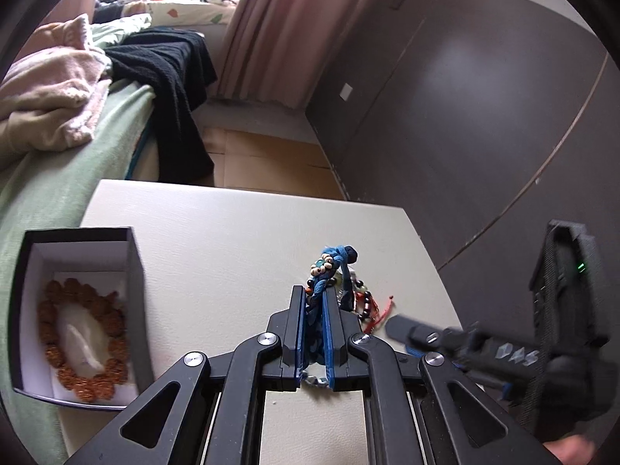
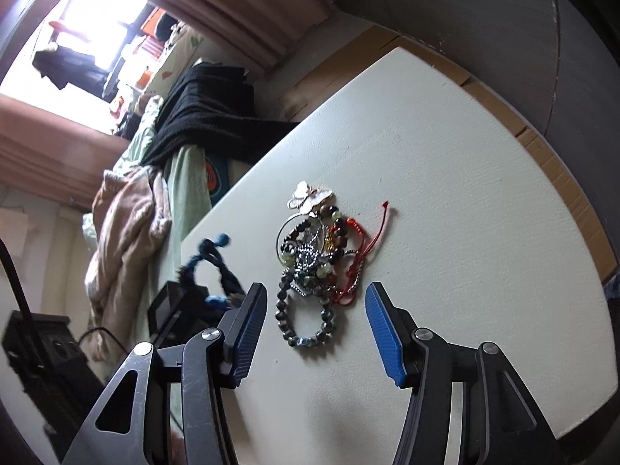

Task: Organize jewelry
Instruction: 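Grasp the dark bead bracelet with the right tool while the left tool lifts the blue bracelet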

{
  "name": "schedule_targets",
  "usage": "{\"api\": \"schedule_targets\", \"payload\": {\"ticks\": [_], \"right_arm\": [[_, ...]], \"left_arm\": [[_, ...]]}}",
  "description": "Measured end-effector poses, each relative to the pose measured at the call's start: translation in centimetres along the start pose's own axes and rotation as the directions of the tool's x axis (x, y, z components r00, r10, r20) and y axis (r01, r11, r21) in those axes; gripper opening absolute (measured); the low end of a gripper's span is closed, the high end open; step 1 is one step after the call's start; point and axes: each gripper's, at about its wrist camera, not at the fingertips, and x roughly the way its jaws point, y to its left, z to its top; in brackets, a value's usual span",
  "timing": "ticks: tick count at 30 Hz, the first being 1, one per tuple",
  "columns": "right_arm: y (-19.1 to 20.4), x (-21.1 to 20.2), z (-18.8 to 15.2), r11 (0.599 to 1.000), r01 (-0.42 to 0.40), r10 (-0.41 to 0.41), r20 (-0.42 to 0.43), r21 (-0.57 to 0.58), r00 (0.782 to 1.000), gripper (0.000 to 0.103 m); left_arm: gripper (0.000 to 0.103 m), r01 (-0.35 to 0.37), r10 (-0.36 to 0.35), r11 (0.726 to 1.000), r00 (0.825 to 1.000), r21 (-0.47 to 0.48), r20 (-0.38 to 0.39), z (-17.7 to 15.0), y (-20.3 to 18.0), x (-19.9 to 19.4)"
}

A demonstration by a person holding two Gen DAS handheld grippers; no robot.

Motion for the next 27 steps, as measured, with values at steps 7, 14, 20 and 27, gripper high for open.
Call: {"api": "schedule_targets", "payload": {"ticks": [7,14,20,27], "right_arm": [[1.3,3.2,-0.8,0.996,0.060,-0.064,-0.066,-0.064,0.996,0.033],[1.9,4.7,-0.9,0.980,0.170,-0.176,-0.055,-0.101,0.983,0.014],[2.0,2.8,-1.2,0.991,0.101,-0.103,-0.014,-0.089,0.995,0.010],[3.7,0.0,-2.5,0.990,-0.031,0.037,0.043,-0.140,0.998,0.010]], "left_arm": [[0.008,-0.023,0.023,0.998,1.000,-0.050,0.009,0.1,1.6,-1.0],[0.008,-0.028,0.030,0.997,0.999,-0.078,0.031,0.3,2.6,-2.6],[0.008,-0.028,0.035,0.994,0.997,-0.101,0.064,0.3,3.6,-4.6],[0.008,-0.026,0.044,0.990,0.990,-0.139,0.134,0.2,5.3,-7.6]]}}
